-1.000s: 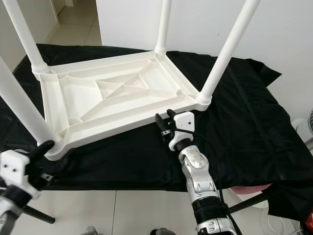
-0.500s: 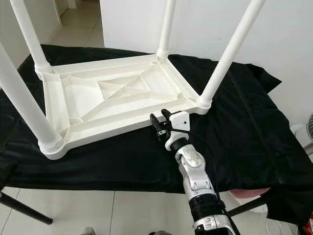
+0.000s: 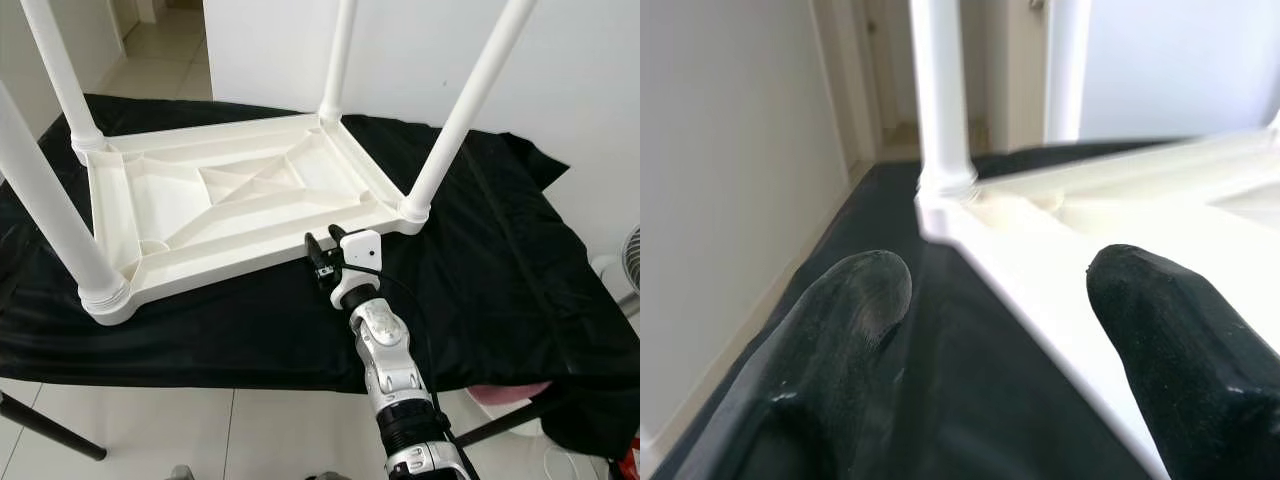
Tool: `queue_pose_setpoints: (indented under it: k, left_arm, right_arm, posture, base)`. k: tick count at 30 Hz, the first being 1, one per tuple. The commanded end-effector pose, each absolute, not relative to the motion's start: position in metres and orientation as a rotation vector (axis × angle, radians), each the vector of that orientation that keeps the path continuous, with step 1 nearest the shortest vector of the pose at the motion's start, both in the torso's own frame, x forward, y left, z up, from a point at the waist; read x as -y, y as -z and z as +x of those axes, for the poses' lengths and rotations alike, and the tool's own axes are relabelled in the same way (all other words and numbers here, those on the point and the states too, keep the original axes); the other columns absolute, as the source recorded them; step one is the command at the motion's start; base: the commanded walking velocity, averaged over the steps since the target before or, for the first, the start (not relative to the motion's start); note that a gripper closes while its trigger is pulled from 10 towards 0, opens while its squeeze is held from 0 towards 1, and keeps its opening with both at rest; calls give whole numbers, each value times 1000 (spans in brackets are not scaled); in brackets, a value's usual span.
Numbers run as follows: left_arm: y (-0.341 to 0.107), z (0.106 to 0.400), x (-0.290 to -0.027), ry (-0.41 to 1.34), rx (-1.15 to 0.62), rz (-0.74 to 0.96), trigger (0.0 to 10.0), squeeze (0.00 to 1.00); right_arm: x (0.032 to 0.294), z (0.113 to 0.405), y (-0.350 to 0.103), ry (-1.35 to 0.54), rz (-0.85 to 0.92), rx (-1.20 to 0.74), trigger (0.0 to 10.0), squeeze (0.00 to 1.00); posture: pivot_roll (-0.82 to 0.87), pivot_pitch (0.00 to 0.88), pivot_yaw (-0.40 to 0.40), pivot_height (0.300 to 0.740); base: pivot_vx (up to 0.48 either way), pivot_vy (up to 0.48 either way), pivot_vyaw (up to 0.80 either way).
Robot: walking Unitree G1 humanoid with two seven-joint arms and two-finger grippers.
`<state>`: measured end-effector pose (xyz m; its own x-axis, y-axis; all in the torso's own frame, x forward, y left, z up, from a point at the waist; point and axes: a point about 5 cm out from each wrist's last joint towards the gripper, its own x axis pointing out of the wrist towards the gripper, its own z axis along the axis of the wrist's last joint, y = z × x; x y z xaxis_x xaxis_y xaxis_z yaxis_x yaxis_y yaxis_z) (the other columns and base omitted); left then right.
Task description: Building children table
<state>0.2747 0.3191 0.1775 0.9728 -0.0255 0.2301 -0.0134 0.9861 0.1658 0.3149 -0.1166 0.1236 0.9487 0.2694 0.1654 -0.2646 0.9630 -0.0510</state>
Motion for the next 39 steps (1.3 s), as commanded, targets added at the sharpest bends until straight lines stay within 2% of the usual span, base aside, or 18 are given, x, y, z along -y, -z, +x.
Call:
queue_pose_setpoints:
  k: [1, 11, 12, 13, 15, 20, 25, 33, 39]
  left_arm:
    - [-175, 280, -306, 67, 229, 179, 10000, 0]
    - [-174, 288, -259, 262, 273, 163, 10000, 0]
    - [-175, 285, -246, 305, 283, 164, 10000, 0]
    - [-175, 285, -246, 305, 283, 164, 10000, 0]
    - [-175, 282, -229, 347, 302, 151, 10000, 0]
    - [-174, 276, -212, 389, 308, 112, 10000, 0]
    - [-169, 265, -185, 463, 293, 59, 10000, 0]
    - [-169, 258, -160, 517, 289, 12, 10000, 0]
    - [-171, 256, -151, 551, 285, 3, 10000, 0]
  right_arm:
    - [127, 318, -116, -189, -46, 121, 10000, 0]
    - [142, 322, -120, -123, -71, 136, 10000, 0]
    - [145, 323, -121, -106, -70, 133, 10000, 0]
    - [145, 323, -121, -106, -70, 133, 10000, 0]
    - [151, 326, -119, -51, -65, 112, 10000, 0]
    - [157, 333, -116, 31, -52, 77, 10000, 0]
    - [162, 347, -114, 138, 35, 28, 10000, 0]
    - [155, 365, -118, 198, 173, -10, 10000, 0]
    - [151, 371, -117, 221, 219, -58, 10000, 0]
  posture:
    - [51, 43, -23, 740]
    - [37, 47, -8, 740]
    - [36, 50, -8, 740]
    - [36, 50, -8, 740]
    - [41, 52, -12, 740]
    - [50, 55, -15, 740]
    - [62, 54, -14, 740]
    - [81, 46, -10, 740]
    - [83, 45, -10, 740]
  base:
    - [0, 0, 0]
    - [0, 0, 0]
    - [0, 0, 0]
    - [0, 0, 0]
    - [0, 0, 0]
    - [0, 0, 0]
    - [0, 0, 0]
    - [0, 0, 0]
    - [0, 0, 0]
